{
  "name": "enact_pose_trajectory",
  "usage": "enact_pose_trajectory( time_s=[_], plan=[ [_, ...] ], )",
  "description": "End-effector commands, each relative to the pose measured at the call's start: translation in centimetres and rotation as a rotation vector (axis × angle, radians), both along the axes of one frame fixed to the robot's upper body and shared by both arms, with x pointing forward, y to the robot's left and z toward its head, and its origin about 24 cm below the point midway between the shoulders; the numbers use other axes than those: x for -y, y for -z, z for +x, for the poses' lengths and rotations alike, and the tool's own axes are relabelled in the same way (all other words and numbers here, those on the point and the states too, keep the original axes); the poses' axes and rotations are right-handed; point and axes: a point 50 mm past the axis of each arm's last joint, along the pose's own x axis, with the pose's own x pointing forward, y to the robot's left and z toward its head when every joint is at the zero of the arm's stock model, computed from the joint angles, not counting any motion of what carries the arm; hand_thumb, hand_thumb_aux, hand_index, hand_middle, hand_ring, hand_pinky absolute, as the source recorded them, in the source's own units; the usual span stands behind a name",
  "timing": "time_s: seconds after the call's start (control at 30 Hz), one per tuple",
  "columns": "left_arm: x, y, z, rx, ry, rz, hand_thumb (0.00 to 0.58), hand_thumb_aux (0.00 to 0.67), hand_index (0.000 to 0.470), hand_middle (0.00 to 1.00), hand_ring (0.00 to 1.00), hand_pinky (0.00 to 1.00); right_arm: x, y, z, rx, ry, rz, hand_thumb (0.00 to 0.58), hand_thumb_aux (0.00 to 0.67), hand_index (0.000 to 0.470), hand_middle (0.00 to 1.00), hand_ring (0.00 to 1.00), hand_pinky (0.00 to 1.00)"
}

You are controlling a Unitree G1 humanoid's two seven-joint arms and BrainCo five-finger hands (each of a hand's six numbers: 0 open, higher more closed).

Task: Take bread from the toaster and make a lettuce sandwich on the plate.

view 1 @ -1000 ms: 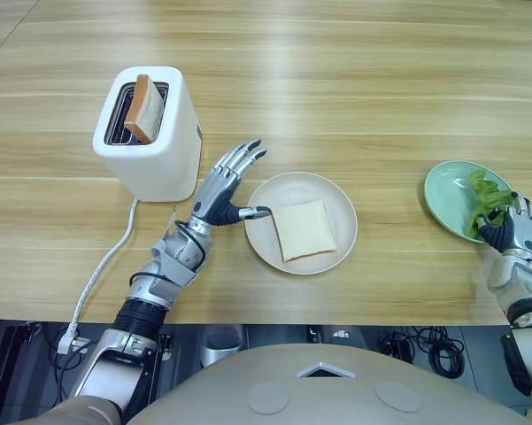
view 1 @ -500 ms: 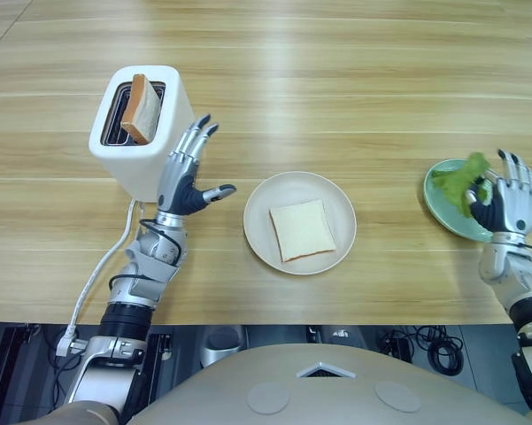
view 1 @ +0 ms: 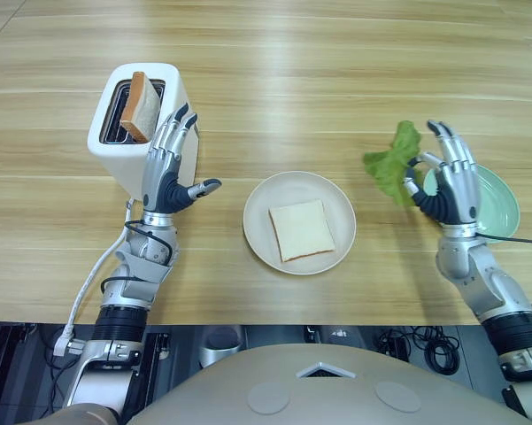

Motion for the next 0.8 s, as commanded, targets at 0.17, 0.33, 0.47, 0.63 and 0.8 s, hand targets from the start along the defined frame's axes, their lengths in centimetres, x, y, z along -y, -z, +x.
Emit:
enact_pose_trajectory(
  time_s=[0.17, 0.33, 0.47, 0.63, 0.8],
  plan=[
    [-2.0, -3.0, -0.7, 0.202, -0.182, 0.019, 0.0, 0.0, 0.0, 0.0, 0.0, 0.0, -6.4, 1.9, -0.5, -0.097, -0.268, 0.03, 0.58, 0.67, 0.46, 0.0, 0.0, 0.0],
    [-3.8, -4.2, -0.9, 0.269, -0.331, 0.063, 0.0, 0.0, 0.0, 0.0, 0.0, 0.0, -7.7, 4.2, -0.4, -0.178, -0.308, -0.002, 0.58, 0.67, 0.46, 0.0, 0.0, 0.0],
    [-6.0, -4.4, -0.4, 0.243, -0.476, 0.108, 0.0, 0.0, 0.0, 0.0, 0.0, 0.0, -8.2, 5.6, -0.6, -0.221, -0.324, -0.014, 0.58, 0.67, 0.46, 0.0, 0.0, 0.0],
    [-8.0, -3.0, 1.3, 0.066, -0.588, 0.18, 0.0, 0.0, 0.0, 0.0, 0.0, 0.0, -8.3, 7.1, -0.9, -0.271, -0.332, -0.055, 0.58, 0.67, 0.46, 0.0, 0.0, 0.0],
    [-8.8, -1.1, 2.9, -0.109, -0.61, 0.249, 0.0, 0.0, 0.0, 0.0, 0.0, 0.0, -8.3, 7.5, -1.2, -0.281, -0.338, -0.065, 0.58, 0.67, 0.46, 0.0, 0.0, 0.0]
  ],
)
